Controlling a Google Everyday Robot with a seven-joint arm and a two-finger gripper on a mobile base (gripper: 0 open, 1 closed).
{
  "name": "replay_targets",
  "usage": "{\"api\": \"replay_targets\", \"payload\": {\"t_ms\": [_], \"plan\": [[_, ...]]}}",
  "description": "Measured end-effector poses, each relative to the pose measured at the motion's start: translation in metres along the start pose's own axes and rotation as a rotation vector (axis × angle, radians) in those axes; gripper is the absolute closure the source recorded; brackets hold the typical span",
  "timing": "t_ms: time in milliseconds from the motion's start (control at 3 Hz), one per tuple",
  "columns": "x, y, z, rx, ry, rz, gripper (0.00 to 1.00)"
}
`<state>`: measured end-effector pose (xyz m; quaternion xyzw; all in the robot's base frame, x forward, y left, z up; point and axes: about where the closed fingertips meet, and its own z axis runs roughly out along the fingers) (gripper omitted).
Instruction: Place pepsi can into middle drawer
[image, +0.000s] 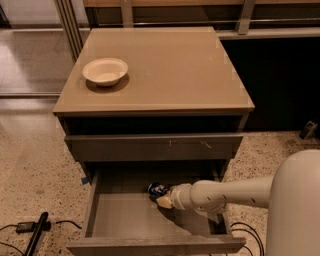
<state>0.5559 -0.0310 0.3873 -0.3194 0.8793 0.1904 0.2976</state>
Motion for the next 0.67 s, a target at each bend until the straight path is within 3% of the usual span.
{"api": "replay_targets", "payload": {"t_ms": [333, 667], "plan": [[0.0000, 0.0000, 0.0000, 0.000, 0.000, 0.000, 0.00], [0.0000, 0.0001, 0.0001, 0.000, 0.000, 0.000, 0.00]]}}
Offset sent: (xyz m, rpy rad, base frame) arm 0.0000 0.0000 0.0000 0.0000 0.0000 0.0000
